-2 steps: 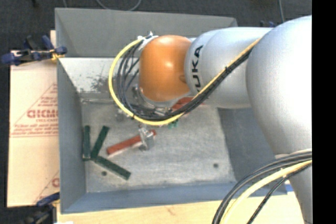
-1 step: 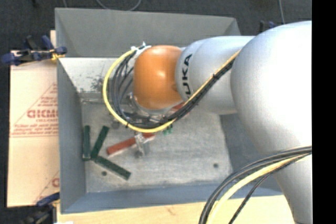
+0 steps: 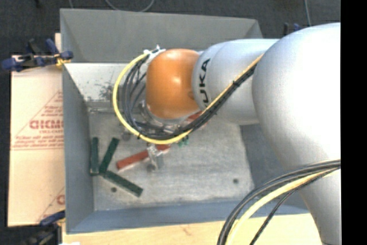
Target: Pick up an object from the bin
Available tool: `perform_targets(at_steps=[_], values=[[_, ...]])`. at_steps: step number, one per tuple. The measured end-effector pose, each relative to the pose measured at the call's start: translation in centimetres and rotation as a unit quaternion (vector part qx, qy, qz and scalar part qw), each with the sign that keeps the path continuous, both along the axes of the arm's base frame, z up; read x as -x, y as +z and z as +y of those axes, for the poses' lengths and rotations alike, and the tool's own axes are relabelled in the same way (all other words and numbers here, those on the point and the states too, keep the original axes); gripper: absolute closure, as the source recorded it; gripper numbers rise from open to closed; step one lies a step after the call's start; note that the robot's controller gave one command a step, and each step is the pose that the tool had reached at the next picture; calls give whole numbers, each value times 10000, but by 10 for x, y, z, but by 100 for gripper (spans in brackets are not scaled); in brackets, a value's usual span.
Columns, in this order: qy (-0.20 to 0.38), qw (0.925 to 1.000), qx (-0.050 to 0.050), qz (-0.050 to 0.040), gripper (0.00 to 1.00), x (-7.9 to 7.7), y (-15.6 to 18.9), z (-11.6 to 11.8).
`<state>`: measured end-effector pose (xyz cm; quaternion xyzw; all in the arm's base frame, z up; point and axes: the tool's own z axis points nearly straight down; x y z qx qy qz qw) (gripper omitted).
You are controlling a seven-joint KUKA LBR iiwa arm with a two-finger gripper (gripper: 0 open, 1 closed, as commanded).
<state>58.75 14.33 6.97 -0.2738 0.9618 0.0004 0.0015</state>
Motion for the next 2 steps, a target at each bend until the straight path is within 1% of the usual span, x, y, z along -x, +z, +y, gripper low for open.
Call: perform_targets(at_steps=[1, 2], values=[[-11, 10000, -5, -5, 100, 0, 1, 0], [-44, 10000, -4, -53, 100, -4, 135, 0]])
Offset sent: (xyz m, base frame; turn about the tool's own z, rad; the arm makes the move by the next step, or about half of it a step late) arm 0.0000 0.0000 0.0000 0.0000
